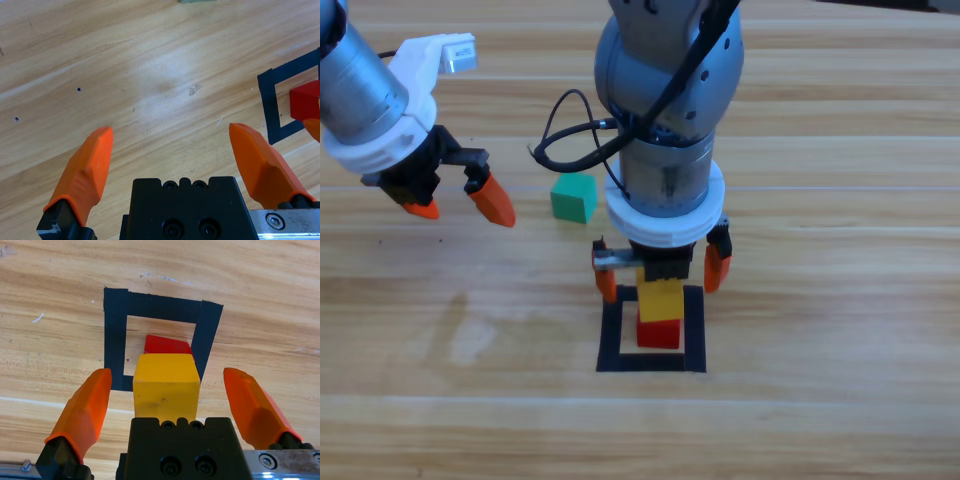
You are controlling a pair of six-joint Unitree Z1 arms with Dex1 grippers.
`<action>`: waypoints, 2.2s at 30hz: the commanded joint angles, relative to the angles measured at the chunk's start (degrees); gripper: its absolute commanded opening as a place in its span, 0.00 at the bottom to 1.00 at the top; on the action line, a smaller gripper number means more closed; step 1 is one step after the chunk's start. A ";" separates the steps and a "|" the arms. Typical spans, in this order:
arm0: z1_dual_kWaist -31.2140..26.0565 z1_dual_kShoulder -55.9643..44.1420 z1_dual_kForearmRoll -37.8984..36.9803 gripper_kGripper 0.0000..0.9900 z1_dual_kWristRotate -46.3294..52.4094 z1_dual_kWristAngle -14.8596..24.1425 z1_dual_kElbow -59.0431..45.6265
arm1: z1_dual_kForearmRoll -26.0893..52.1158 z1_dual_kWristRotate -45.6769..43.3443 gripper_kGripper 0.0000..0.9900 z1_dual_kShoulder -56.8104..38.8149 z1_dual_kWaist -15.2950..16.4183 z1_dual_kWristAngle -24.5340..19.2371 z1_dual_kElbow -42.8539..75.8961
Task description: Stack the blocks in the rectangular block: red at the bottom, yellow in the middle, green on top
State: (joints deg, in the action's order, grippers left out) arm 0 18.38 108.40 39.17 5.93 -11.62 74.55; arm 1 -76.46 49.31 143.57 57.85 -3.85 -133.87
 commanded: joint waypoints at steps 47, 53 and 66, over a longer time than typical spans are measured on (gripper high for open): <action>8.78 37.32 37.65 1.00 13.58 15.31 58.16 | 44.82 -66.10 1.00 -55.07 -25.42 33.30 68.04; 8.78 39.26 37.65 1.00 11.73 14.52 59.66 | 44.82 -66.10 1.00 -55.33 -24.63 33.30 68.04; 10.72 40.93 37.56 0.95 11.03 12.32 63.26 | 44.73 -66.10 1.00 -55.95 -24.45 33.30 68.30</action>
State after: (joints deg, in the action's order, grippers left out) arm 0 27.89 145.70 76.32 18.06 1.57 136.97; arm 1 -32.79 -16.26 86.81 31.86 28.95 -67.50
